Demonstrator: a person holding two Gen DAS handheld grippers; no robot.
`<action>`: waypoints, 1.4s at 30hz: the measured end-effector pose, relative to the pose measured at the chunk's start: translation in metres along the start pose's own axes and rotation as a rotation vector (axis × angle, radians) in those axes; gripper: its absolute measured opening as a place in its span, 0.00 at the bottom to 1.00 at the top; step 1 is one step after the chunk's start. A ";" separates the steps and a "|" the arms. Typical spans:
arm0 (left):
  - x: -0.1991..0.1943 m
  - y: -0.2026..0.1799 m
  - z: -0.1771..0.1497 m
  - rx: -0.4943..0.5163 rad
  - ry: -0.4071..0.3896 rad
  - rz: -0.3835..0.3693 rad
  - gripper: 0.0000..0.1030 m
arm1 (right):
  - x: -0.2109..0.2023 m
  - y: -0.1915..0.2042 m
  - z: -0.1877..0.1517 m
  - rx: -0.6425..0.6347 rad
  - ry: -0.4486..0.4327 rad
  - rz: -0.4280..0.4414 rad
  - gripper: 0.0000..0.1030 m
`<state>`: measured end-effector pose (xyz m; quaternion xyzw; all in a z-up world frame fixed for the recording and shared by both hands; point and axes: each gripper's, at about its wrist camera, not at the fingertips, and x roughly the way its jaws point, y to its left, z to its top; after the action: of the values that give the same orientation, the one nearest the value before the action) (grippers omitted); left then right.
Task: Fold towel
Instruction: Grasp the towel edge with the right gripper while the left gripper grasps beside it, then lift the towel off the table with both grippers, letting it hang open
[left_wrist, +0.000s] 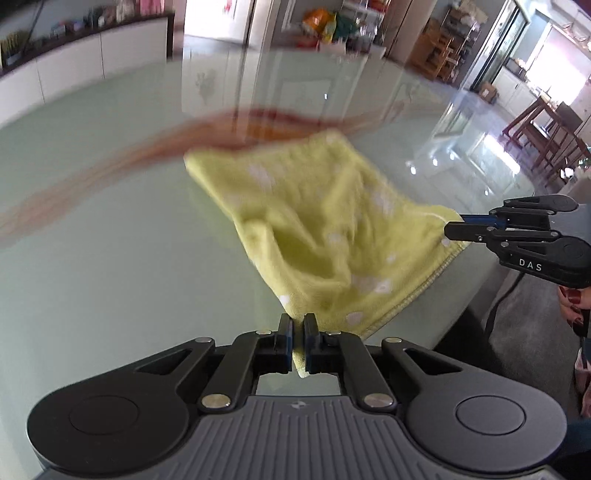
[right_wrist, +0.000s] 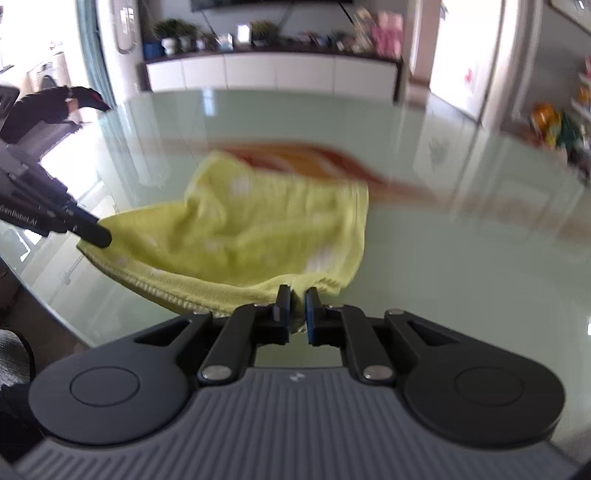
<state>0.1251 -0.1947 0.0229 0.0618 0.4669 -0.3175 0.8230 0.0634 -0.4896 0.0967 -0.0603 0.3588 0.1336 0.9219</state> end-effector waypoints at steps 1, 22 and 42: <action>-0.009 0.001 0.009 0.009 -0.024 0.014 0.06 | -0.004 -0.001 0.012 0.000 -0.028 0.003 0.07; -0.106 0.086 0.145 -0.071 -0.263 0.266 0.10 | 0.009 0.005 0.164 -0.028 -0.240 0.036 0.06; 0.039 0.070 0.026 -0.191 0.037 0.040 0.33 | 0.032 0.019 0.105 -0.043 -0.099 -0.005 0.06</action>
<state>0.1989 -0.1678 -0.0077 -0.0019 0.5090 -0.2538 0.8225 0.1480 -0.4429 0.1521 -0.0744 0.3095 0.1420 0.9373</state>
